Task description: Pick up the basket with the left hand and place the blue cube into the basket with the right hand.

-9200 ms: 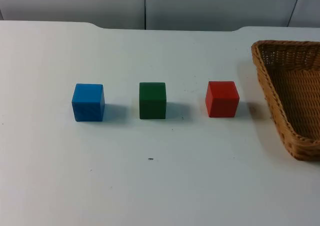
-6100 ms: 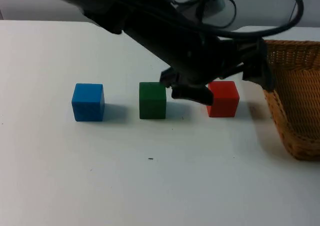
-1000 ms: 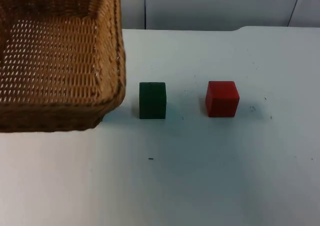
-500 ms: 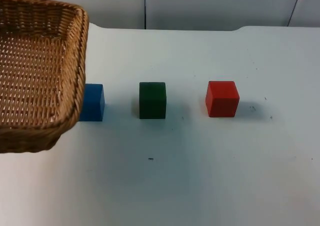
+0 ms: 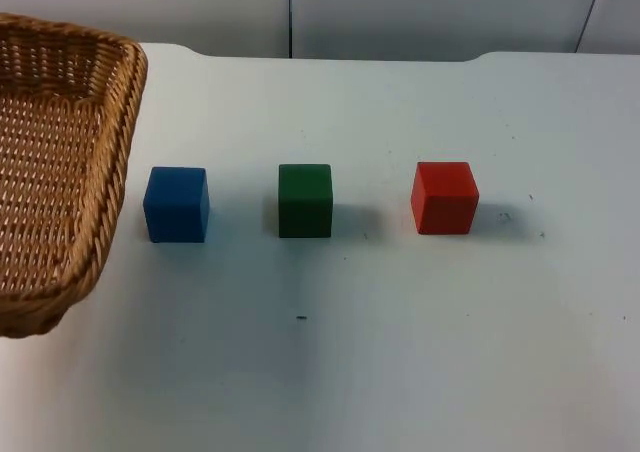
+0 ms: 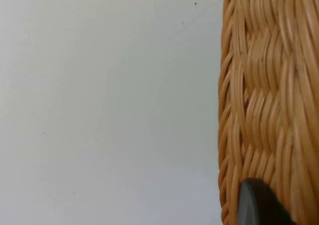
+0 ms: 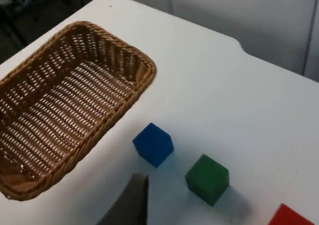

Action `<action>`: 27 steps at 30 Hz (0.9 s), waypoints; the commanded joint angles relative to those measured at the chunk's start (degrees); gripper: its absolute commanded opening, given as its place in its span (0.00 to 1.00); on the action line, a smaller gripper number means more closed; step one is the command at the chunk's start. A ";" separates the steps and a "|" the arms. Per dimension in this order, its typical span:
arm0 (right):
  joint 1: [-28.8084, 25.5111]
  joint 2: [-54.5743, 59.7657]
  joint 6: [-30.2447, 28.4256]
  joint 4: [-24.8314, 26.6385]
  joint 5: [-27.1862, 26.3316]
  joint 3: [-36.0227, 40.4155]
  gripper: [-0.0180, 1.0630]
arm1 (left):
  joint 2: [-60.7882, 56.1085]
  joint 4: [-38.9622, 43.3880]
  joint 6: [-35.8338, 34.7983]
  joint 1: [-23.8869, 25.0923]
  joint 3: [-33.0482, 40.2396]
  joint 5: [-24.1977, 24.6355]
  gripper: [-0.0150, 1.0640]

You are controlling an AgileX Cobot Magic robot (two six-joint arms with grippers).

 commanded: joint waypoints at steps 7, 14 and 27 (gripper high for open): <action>17.50 17.48 12.87 -24.44 -2.18 -14.58 0.93 | 5.63 -3.30 1.39 0.06 -4.95 0.34 0.01; 20.33 26.52 12.31 -26.35 -2.63 -19.54 0.93 | 5.77 -3.68 0.27 0.06 -8.60 0.76 0.01; 20.46 44.11 4.35 -20.15 -3.01 -31.06 0.93 | 5.92 -2.79 0.54 5.17 -9.08 1.26 0.01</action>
